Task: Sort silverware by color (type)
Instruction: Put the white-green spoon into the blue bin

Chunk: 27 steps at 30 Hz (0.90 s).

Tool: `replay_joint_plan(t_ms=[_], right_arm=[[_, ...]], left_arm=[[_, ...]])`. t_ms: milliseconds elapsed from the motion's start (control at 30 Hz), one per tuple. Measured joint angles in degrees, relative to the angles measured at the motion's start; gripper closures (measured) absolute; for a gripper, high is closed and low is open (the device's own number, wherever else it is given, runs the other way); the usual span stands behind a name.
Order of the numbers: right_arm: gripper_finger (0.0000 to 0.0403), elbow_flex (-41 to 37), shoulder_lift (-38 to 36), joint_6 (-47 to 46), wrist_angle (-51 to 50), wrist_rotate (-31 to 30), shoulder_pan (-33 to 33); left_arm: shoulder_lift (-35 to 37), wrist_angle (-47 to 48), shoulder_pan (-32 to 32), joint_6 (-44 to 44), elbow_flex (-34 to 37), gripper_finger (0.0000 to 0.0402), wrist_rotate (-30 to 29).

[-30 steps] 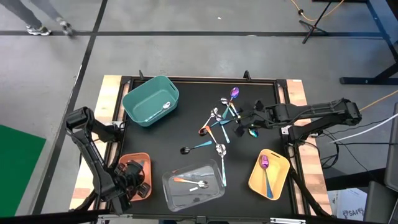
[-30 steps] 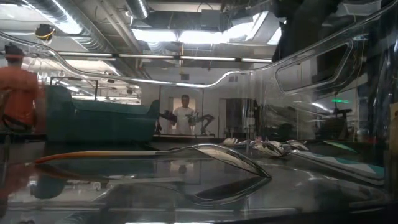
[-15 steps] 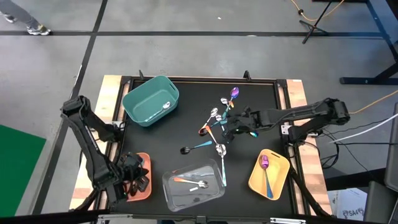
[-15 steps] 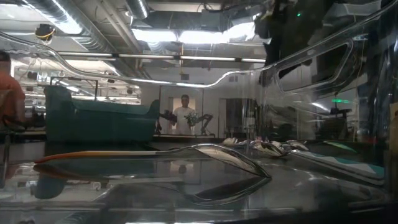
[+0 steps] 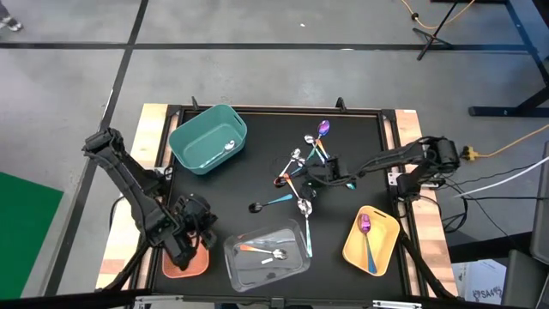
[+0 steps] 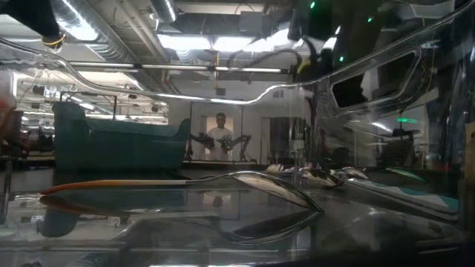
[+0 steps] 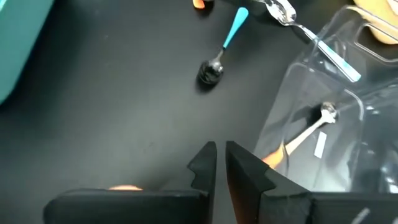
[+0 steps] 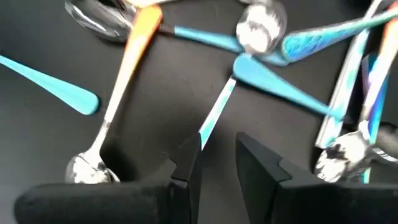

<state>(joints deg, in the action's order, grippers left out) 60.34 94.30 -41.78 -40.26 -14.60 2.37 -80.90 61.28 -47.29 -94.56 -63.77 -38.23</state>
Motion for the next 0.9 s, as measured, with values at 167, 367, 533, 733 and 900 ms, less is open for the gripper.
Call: replay_joint_plan(t_ms=[167, 367, 533, 733, 900], right_arm=[[0.0317, 0.0, 3.09, 0.0, 0.25, 1.78, -2.21], [0.0317, 0.0, 5.94, 0.11, 0.63, 4.4, -3.47], [0.0317, 0.0, 6.14, 0.11, 1.91, 5.23, -3.56], [0.0317, -0.01, 6.08, 0.1, 2.66, 5.54, -3.54], [0.0317, 0.0, 6.08, 0.17, 4.82, 6.53, -3.54]], left_arm=[[0.02, -0.61, 2.3, 3.46, 0.0, 0.0372, 0.21], [0.0, -0.64, 4.02, 5.25, 0.0, 0.0372, 0.41], [0.0, -0.71, 4.64, 5.31, 0.0, 0.0372, 0.43], [0.02, -0.71, 4.64, 5.31, 0.0, 0.0372, 0.43], [0.0, -0.73, 4.64, 5.29, 0.0, 0.0372, 0.43]])
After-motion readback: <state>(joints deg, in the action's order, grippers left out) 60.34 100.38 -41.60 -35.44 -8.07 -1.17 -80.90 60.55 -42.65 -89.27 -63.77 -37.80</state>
